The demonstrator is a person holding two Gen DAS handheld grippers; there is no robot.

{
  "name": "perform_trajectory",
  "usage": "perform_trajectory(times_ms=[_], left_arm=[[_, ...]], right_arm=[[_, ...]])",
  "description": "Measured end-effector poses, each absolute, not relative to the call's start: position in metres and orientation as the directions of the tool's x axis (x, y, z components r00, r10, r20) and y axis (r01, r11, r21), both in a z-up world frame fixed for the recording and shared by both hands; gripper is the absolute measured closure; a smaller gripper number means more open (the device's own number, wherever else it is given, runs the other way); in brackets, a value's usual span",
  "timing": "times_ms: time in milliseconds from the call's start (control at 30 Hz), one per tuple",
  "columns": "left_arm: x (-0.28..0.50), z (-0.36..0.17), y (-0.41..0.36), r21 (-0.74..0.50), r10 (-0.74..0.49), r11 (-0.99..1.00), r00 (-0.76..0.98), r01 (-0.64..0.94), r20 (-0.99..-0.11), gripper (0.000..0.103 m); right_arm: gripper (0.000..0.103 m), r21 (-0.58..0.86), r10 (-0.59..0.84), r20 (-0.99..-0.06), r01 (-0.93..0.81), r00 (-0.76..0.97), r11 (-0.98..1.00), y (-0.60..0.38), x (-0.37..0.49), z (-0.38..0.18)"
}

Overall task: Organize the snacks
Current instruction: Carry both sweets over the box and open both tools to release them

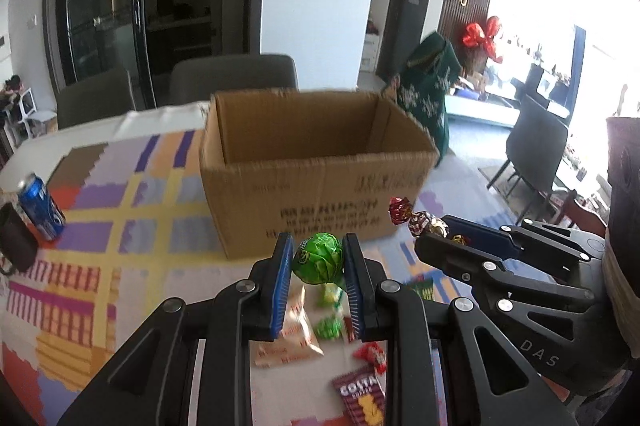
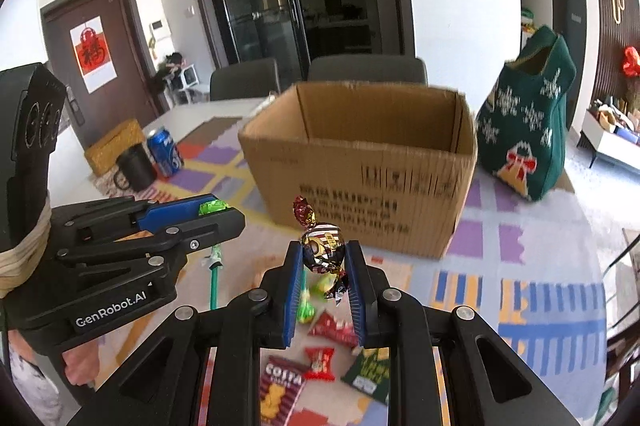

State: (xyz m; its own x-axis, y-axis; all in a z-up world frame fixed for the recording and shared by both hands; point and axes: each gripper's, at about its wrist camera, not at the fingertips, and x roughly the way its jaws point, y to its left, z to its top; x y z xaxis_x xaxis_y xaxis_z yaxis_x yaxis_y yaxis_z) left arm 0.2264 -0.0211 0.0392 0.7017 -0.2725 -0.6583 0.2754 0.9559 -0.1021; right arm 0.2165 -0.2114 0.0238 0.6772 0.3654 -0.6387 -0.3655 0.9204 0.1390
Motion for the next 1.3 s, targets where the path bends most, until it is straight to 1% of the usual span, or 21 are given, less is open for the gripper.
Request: perform_trajectory(times_ms=[233,533,833,1133,1167,1200,1233,1267,1300], left_arm=[[0.251,0.063,-0.018,-0.073,-0.250,0.962,0.744,0.263,-0.619,0.077],[0.287,0.086,-0.016,-0.041,-0.220,0.969,0.776,0.243,-0.592,0.077],[0.322,0.090,-0.015,-0.017,-0.195,0.973,0.778,0.230,-0.597,0.077],[0.357,0.076,-0.018,-0.023,-0.182,0.976,0.754,0.216,-0.631,0.077],[0.361,0.075,-0.017,-0.025,-0.179,0.977,0.752,0.211,-0.635,0.076],[0.363,0.073,-0.016,-0.024,-0.172,0.979,0.750,0.204,-0.638,0.065],[0.364,0.073,-0.015,-0.021,-0.161,0.981,0.751,0.193,-0.641,0.046],[0.363,0.072,-0.013,-0.015,-0.144,0.984,0.757,0.175,-0.637,0.038],[0.361,0.072,-0.011,-0.009,-0.134,0.986,0.764,0.166,-0.631,0.032]], right_arm=[[0.080,0.123,0.351,-0.587,-0.349,0.729,0.929,-0.211,0.236,0.049],[0.080,0.107,0.339,-0.552,-0.338,0.762,0.935,-0.208,0.267,0.072],[0.080,0.098,0.324,-0.564,-0.328,0.760,0.939,-0.204,0.303,0.077],[0.080,0.098,0.302,-0.591,-0.305,0.748,0.947,-0.205,0.333,0.066],[0.080,0.098,0.299,-0.594,-0.302,0.746,0.948,-0.205,0.336,0.065],[0.080,0.099,0.295,-0.597,-0.296,0.746,0.950,-0.206,0.339,0.064],[0.076,0.098,0.290,-0.597,-0.290,0.748,0.952,-0.206,0.341,0.064],[0.071,0.094,0.278,-0.602,-0.279,0.749,0.956,-0.207,0.343,0.063],[0.056,0.090,0.264,-0.611,-0.266,0.746,0.960,-0.207,0.345,0.061]])
